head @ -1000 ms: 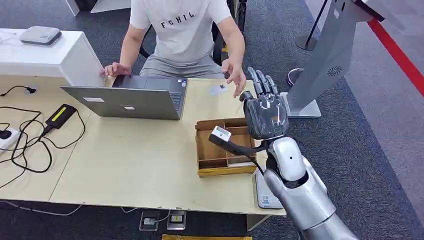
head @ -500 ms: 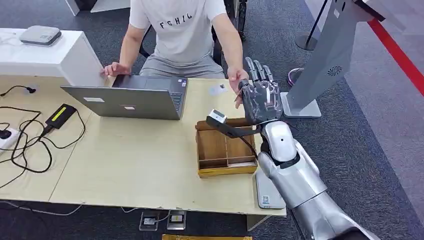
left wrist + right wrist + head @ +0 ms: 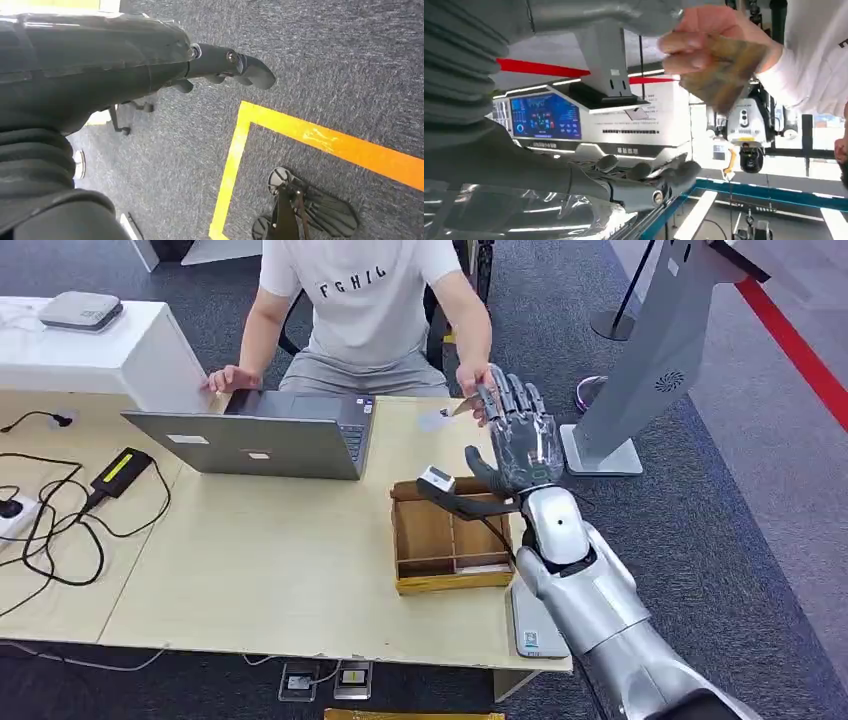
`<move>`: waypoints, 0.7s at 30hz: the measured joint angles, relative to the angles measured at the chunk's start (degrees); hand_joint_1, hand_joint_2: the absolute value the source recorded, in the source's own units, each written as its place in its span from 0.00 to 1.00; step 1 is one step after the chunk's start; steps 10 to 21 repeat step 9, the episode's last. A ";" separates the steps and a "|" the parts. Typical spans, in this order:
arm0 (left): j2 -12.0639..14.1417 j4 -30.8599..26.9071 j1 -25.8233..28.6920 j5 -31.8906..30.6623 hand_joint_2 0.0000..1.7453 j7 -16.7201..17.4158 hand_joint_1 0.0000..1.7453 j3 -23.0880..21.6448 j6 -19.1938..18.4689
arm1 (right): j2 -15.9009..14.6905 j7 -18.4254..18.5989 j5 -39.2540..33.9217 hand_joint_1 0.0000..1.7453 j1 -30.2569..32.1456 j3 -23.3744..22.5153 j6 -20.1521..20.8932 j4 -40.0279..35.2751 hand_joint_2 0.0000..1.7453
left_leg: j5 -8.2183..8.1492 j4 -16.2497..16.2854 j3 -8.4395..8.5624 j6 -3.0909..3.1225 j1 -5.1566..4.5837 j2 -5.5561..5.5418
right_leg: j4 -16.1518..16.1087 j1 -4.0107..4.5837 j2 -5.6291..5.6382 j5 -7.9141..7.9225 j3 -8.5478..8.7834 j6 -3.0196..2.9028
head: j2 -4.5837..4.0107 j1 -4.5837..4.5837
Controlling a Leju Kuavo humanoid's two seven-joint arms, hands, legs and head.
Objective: Pass the card to the sensor for recognition and then transmit it.
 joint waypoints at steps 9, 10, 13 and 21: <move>0.00 0.00 0.02 -0.31 0.00 1.16 0.00 0.00 0.28 | -1.01 -1.32 -3.57 0.00 0.13 -0.79 -0.50 1.14 0.00 | 0.00 0.01 0.03 0.00 0.00 0.01 | -0.02 0.00 0.04 0.00 -0.04 0.00 | 0.02 -0.04; 0.00 0.00 0.02 -0.31 0.00 1.16 0.00 0.00 0.28 | -1.01 -1.32 -3.57 0.00 0.13 -0.79 -0.50 1.14 0.00 | 0.00 0.01 0.03 0.00 0.00 0.01 | -0.02 0.00 0.04 0.00 -0.04 0.00 | 0.02 -0.04; 0.00 0.00 0.02 -0.31 0.00 1.16 0.00 0.00 0.28 | -1.01 -1.32 -3.57 0.00 0.13 -0.79 -0.50 1.14 0.00 | 0.00 0.01 0.03 0.00 0.00 0.01 | -0.02 0.00 0.04 0.00 -0.04 0.00 | 0.02 -0.04; 0.00 0.00 0.02 -0.31 0.00 1.16 0.00 0.00 0.28 | -1.01 -1.32 -3.57 0.00 0.13 -0.79 -0.50 1.14 0.00 | 0.00 0.01 0.03 0.00 0.00 0.01 | -0.02 0.00 0.04 0.00 -0.04 0.00 | 0.02 -0.04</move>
